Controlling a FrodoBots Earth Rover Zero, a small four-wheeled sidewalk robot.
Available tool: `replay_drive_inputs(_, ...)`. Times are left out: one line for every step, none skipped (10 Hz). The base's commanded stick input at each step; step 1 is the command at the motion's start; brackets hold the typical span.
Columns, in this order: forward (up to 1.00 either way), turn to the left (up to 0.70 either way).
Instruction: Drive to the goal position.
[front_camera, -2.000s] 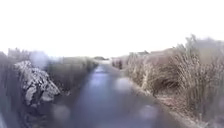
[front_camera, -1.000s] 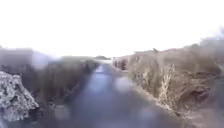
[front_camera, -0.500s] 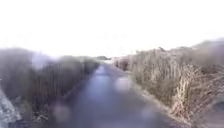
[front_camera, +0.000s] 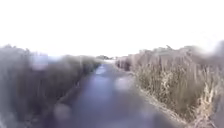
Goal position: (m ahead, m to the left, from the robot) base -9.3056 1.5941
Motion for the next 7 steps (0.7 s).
replay_drive_inputs(0.70,0.00)
replay_drive_inputs(0.70,0.00)
replay_drive_inputs(0.70,0.00)
replay_drive_inputs(0.70,0.00)
replay_drive_inputs(0.70,0.00)
replay_drive_inputs(0.70,0.00)
replay_drive_inputs(0.70,0.00)
